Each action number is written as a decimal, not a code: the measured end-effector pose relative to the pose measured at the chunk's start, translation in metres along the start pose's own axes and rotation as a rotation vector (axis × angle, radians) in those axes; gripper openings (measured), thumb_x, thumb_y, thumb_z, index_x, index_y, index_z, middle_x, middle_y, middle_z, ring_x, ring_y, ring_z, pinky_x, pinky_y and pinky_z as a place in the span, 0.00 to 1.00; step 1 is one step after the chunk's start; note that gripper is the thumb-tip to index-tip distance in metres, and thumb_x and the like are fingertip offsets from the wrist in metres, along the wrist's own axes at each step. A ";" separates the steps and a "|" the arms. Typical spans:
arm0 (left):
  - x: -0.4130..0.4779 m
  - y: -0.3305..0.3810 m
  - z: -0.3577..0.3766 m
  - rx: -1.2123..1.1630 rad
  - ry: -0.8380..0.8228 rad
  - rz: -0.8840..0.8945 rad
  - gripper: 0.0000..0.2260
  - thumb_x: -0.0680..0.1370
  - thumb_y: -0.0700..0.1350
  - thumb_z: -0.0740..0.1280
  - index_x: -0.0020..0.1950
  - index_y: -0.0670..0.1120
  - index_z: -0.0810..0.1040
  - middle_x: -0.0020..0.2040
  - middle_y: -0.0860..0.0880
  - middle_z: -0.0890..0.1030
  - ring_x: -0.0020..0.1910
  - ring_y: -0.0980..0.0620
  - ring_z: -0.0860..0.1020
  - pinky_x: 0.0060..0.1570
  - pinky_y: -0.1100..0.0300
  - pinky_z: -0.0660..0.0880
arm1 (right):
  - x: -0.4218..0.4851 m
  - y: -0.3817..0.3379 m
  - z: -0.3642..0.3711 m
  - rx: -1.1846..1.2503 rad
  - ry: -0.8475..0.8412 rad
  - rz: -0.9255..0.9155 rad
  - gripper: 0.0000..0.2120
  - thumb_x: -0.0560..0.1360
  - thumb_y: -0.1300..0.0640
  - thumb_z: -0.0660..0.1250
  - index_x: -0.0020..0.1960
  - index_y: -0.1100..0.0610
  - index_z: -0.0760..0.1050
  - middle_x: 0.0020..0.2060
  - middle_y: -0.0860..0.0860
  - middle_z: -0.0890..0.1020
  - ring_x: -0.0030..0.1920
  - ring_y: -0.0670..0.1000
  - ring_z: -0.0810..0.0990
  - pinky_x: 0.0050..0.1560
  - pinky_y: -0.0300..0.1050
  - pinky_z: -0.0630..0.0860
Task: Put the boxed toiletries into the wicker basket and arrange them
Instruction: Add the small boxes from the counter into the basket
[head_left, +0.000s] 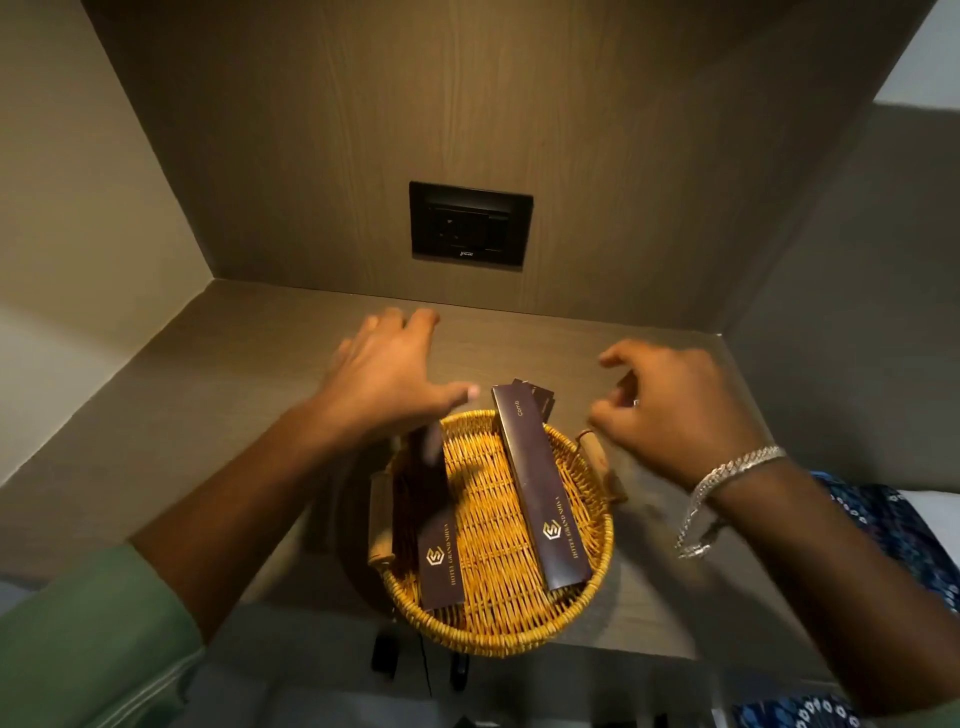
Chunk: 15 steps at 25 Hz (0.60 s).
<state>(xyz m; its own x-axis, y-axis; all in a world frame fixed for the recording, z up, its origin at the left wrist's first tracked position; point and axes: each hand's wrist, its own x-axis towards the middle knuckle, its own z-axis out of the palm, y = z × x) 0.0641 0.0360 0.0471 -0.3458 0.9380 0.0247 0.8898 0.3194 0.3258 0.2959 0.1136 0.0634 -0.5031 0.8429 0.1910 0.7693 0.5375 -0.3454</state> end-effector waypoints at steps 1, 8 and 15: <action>0.009 0.013 -0.002 -0.009 0.079 0.079 0.36 0.68 0.66 0.68 0.71 0.51 0.63 0.69 0.43 0.71 0.67 0.43 0.68 0.62 0.43 0.69 | 0.010 0.018 -0.004 0.020 0.003 0.032 0.22 0.64 0.51 0.69 0.58 0.51 0.77 0.41 0.51 0.84 0.45 0.55 0.81 0.50 0.53 0.79; 0.079 0.100 0.040 0.194 -0.407 -0.032 0.25 0.65 0.65 0.70 0.50 0.48 0.75 0.49 0.47 0.79 0.52 0.44 0.76 0.57 0.45 0.71 | 0.041 0.105 0.040 0.050 -0.314 0.011 0.31 0.63 0.58 0.75 0.64 0.55 0.72 0.60 0.55 0.78 0.57 0.54 0.76 0.54 0.43 0.71; 0.084 0.103 0.064 0.060 -0.279 -0.047 0.23 0.64 0.52 0.75 0.55 0.44 0.75 0.44 0.46 0.77 0.48 0.44 0.76 0.57 0.42 0.74 | 0.037 0.123 0.048 0.050 -0.257 -0.023 0.24 0.64 0.57 0.74 0.59 0.52 0.76 0.54 0.54 0.82 0.51 0.53 0.78 0.50 0.45 0.75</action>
<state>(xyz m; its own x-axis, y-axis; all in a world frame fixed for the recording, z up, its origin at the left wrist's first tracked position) 0.1458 0.1567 0.0223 -0.2988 0.9201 -0.2530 0.8938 0.3628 0.2637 0.3527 0.2096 -0.0158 -0.6089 0.7923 -0.0377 0.7390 0.5494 -0.3898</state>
